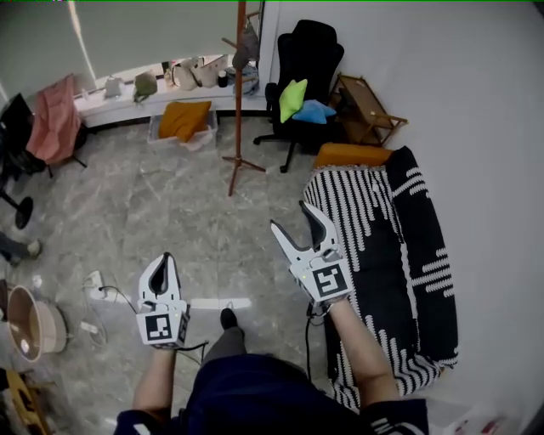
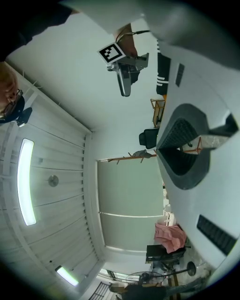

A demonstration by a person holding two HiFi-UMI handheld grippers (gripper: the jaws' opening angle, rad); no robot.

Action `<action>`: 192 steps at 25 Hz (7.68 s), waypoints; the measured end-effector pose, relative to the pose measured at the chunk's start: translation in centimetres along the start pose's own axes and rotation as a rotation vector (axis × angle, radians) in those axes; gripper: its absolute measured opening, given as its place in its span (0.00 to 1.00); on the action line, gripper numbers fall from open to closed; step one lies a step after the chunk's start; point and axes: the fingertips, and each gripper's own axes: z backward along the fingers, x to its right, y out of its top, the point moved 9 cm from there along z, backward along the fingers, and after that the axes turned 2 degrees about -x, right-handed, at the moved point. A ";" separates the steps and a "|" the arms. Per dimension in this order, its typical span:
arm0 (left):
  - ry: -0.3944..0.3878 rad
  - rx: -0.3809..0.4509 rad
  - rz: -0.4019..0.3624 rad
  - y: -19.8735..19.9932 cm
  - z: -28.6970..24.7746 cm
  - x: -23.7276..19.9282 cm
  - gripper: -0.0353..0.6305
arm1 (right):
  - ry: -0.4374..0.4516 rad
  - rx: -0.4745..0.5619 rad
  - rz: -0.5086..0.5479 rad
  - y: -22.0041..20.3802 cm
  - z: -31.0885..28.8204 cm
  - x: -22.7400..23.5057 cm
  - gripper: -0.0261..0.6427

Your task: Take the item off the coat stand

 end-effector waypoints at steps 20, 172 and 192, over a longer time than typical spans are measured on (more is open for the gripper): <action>0.040 -0.004 -0.005 2.3 -42.4 -9.4 0.09 | 0.057 0.017 0.008 -3.9 -39.3 25.2 0.48; 0.053 0.046 -0.037 6.0 -87.7 -22.2 0.09 | -0.184 -0.142 -0.066 -13.0 -65.0 47.8 0.08; 0.088 0.032 -0.028 5.4 -87.5 -22.8 0.09 | -0.163 -0.229 -0.080 -16.3 -65.0 46.3 0.09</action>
